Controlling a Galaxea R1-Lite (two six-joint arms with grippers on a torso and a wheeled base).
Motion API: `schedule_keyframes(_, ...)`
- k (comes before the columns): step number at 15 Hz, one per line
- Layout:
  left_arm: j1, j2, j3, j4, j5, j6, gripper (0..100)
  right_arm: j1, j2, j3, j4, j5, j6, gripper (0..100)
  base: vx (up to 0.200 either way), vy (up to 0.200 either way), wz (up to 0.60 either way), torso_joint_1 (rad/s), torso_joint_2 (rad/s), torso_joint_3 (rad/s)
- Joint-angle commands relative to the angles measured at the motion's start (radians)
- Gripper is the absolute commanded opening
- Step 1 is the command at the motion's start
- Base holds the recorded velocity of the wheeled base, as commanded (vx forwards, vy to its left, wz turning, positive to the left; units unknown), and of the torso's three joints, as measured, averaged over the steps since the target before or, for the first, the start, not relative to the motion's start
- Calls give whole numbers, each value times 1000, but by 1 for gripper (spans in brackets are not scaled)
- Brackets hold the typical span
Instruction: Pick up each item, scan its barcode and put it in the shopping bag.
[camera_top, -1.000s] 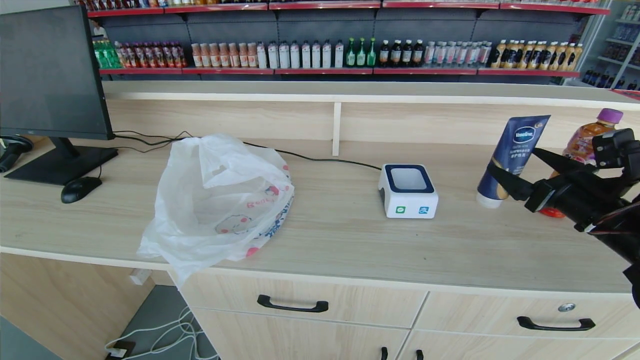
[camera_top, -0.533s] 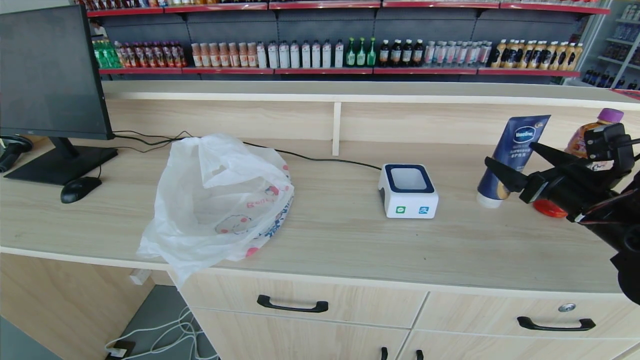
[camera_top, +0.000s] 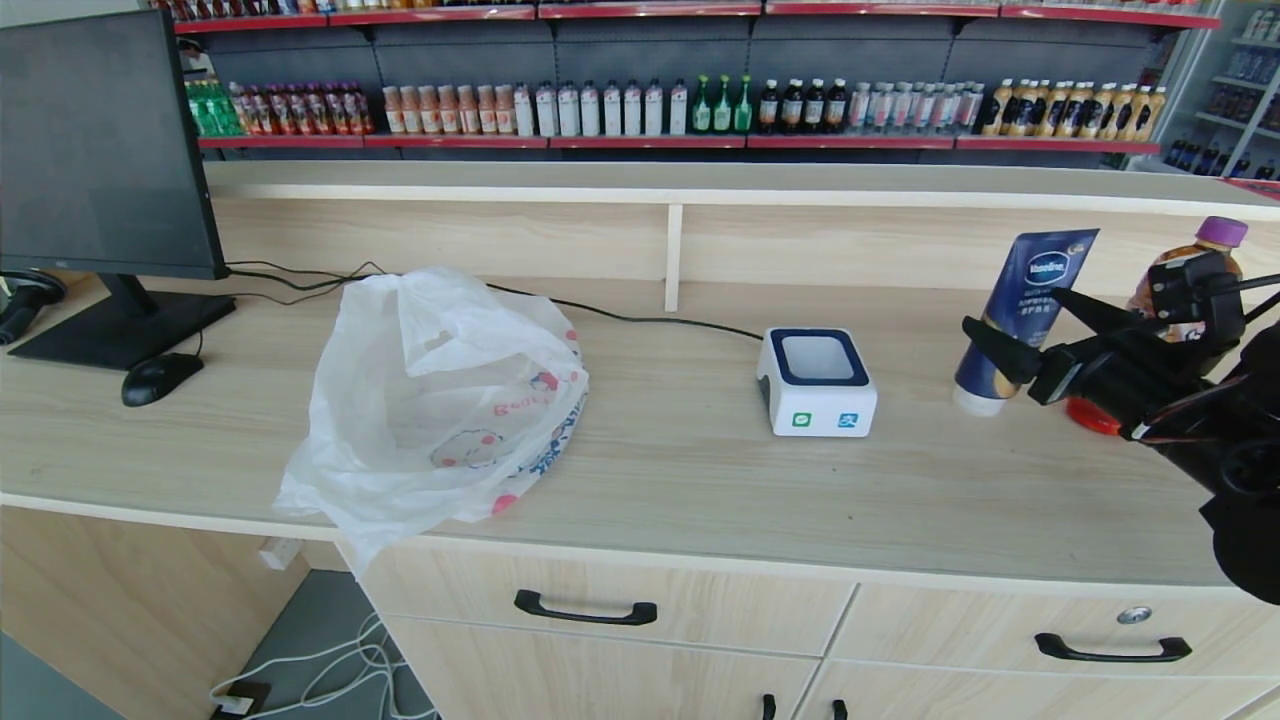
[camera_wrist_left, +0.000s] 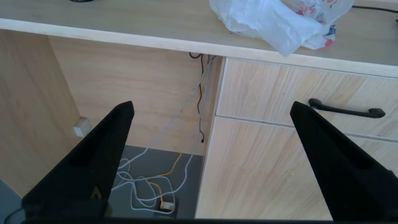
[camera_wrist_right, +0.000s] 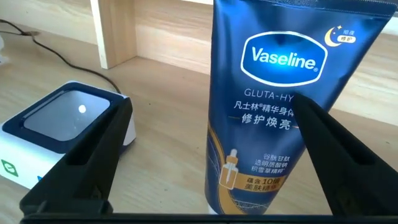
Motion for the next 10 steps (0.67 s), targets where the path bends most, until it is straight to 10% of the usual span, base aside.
schedule_keyframes(1, 0, 0, 0, -1, 0, -1, 100, -4, 13, -3, 0, 1, -1, 100, 0, 0, 0, 0, 0, 0)
schedule_keyframes(10, 2, 0, 0, 1, 0, -1, 100, -12, 45, -22, 0, 1, -1, 100, 0, 0, 0, 0, 0, 0)
